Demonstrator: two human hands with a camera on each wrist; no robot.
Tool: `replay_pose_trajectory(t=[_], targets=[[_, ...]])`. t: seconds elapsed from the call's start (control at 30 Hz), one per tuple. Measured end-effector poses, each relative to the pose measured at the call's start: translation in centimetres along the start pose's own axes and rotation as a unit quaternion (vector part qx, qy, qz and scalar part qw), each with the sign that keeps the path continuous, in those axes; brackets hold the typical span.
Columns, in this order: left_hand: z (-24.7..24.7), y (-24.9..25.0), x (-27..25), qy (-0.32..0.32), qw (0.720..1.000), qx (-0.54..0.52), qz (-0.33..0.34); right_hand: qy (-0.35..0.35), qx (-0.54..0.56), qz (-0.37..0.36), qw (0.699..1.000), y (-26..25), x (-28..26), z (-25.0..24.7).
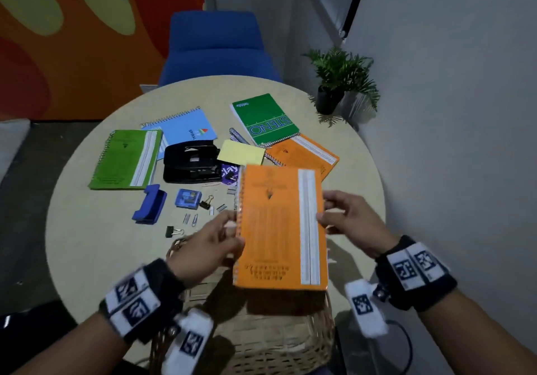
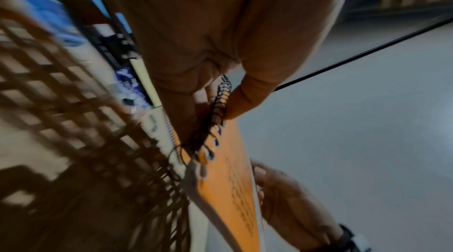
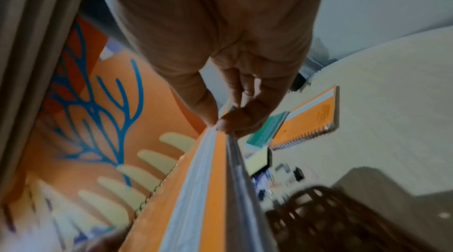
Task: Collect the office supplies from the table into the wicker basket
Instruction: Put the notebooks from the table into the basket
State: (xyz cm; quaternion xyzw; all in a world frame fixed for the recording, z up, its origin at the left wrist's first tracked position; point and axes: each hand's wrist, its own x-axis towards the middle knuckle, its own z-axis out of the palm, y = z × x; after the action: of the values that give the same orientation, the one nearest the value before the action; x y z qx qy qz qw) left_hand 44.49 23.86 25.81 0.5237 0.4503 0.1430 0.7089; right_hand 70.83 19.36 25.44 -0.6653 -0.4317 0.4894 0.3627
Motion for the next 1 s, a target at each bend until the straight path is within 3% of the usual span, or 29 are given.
replay_pose_trajectory(t=[0.23, 0.37, 0.5, 0.63, 0.77, 0.87, 1.0], targets=[[-0.2, -10.2, -1.8, -0.036, 0.985, 0.155, -0.071, -0.030, -0.234, 0.050, 0.970, 6.1, -3.5, 5.2], [0.0, -11.5, -1.0, -0.051, 0.931, 0.346, -0.102, -0.067, -0.281, 0.068, 0.955, 7.9, -4.6, 6.2], [0.7, -10.8, -0.4, -0.042, 0.887, 0.453, -0.083, -0.068, -0.304, 0.045, 0.949, 8.0, -5.2, 7.6], [0.5, -10.9, 0.0, -0.003, 0.890, 0.453, -0.045, -0.110, -0.389, 0.014, 0.915, 8.3, -5.7, 9.3], [1.2, -11.0, 0.3, -0.050, 0.872, 0.481, -0.082, -0.189, -0.486, 0.023, 0.853, 9.0, -6.4, 10.9], [2.0, -11.5, 0.3, -0.074, 0.873, 0.471, -0.105, -0.248, -0.528, 0.051, 0.811, 9.7, -6.2, 11.0], [2.1, -11.8, 0.0, -0.086, 0.871, 0.474, -0.097, -0.281, -0.529, 0.043, 0.800, 9.5, -6.0, 10.9]])
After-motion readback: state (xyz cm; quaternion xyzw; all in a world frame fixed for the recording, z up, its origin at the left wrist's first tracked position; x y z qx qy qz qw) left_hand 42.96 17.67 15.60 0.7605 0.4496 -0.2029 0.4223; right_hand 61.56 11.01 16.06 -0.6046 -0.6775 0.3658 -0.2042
